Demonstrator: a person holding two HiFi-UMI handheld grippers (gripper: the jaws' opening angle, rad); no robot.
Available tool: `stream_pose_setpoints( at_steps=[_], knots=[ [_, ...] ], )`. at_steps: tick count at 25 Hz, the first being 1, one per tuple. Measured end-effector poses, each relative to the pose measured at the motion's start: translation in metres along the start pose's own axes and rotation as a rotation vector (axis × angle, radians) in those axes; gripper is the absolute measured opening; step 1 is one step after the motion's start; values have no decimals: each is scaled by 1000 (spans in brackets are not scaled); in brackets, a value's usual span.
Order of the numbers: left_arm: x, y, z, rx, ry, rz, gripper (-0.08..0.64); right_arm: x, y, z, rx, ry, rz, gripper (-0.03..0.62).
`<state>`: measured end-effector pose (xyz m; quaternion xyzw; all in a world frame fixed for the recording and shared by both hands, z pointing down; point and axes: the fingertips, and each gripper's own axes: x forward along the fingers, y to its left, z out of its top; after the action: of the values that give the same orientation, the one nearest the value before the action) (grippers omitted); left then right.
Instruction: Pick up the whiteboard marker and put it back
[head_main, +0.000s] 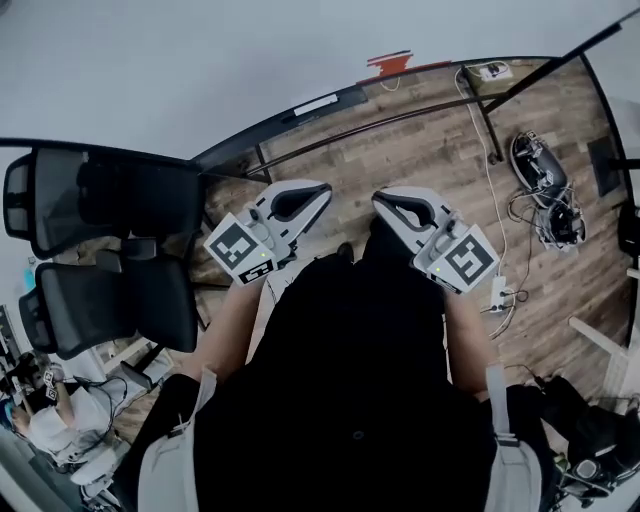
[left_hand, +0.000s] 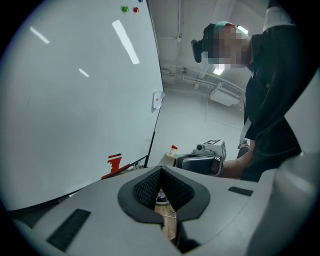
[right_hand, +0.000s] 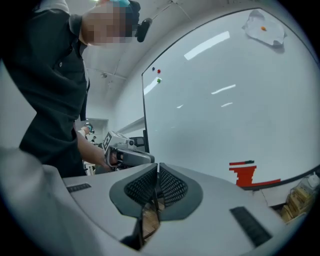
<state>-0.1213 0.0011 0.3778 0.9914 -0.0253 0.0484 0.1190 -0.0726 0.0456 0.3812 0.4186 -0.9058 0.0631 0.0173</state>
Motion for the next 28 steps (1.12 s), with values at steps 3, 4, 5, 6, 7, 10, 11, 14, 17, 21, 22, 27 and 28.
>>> stream_pose_setpoints(
  at_steps=[3, 4, 5, 6, 7, 10, 11, 14, 17, 21, 22, 27, 28],
  knots=[
    [29, 24, 3, -4, 26, 33, 12, 13, -31, 15, -52, -23, 77, 21],
    [38, 31, 7, -3, 26, 42, 12, 16, -43, 19, -72, -23, 99, 21],
    [47, 37, 12, 0, 23, 53, 12, 18, -55, 23, -88, -21, 121, 21],
    [54, 44, 18, 4, 18, 67, 11, 21, -66, 27, -98, -21, 144, 21],
    [61, 51, 23, 6, 14, 86, 12, 23, -76, 31, -105, -24, 168, 21],
    [78, 70, 36, 7, 2, 151, 12, 28, -101, 37, -134, -8, 247, 21],
    [82, 73, 40, 9, -4, 168, 12, 29, -108, 35, -153, 15, 274, 21],
    [93, 81, 48, 21, -10, 208, 12, 30, -126, 32, -225, 80, 335, 21],
    [100, 88, 48, 25, -2, 257, 12, 28, -139, 37, -240, 66, 377, 21],
    [102, 101, 41, 45, 48, 327, 12, 32, -162, 31, -220, 56, 379, 21],
    [99, 104, 37, 52, 74, 343, 12, 34, -165, 28, -218, 63, 377, 21],
    [80, 127, 15, 136, 202, 424, 12, 49, -166, 21, -126, 25, 403, 21],
    [78, 133, 12, 169, 238, 439, 12, 52, -166, 17, -122, 35, 411, 21]
  ],
)
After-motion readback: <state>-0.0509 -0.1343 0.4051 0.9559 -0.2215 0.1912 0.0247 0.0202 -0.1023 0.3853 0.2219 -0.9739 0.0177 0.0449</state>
